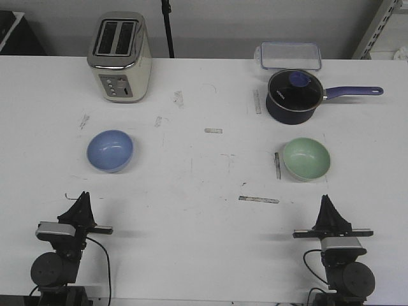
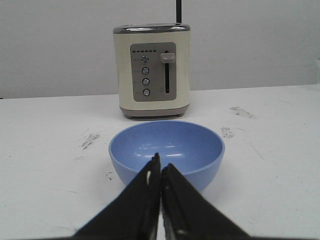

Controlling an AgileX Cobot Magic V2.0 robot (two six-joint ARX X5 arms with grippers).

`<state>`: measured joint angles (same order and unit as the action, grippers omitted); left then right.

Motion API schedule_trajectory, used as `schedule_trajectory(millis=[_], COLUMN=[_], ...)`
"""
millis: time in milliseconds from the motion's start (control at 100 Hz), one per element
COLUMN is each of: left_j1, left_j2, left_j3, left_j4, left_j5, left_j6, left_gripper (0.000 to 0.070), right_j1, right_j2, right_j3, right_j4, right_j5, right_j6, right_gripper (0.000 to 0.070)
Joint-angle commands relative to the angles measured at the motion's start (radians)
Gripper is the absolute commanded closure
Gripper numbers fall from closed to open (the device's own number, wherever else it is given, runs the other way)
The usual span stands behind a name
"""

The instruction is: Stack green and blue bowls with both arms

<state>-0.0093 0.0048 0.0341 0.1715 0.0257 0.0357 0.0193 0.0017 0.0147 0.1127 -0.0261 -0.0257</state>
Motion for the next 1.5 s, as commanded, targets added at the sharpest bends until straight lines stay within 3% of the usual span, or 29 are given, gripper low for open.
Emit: schedule_trajectory(millis=[0, 550, 790, 1490], left_j1=[0.0, 0.0, 0.0, 0.0], left_j2=[-0.002, -0.002, -0.002, -0.002], left_j3=[-0.023, -0.023, -0.023, -0.023], left_j4=[0.013, 0.013, 0.013, 0.013], left_j5=[0.0, -0.001, 0.0, 0.0], left_j6=[-0.002, -0.002, -0.002, -0.002], left_gripper=[0.0698, 0.0698, 0.0698, 0.0698], right_j1=[0.0, 0.0, 0.0, -0.035], right_j2=[0.0, 0.0, 0.057, 0.862], right_j3=[-0.002, 0.026, 0.152, 0.789], right_j4=[0.006, 0.003, -0.128, -0.49], right_j5=[0.0, 0.009, 0.077, 0.084], right_j6=[0.011, 0.001, 0.002, 0.043], right_gripper=[0.0697, 0.0697, 0.0697, 0.0697])
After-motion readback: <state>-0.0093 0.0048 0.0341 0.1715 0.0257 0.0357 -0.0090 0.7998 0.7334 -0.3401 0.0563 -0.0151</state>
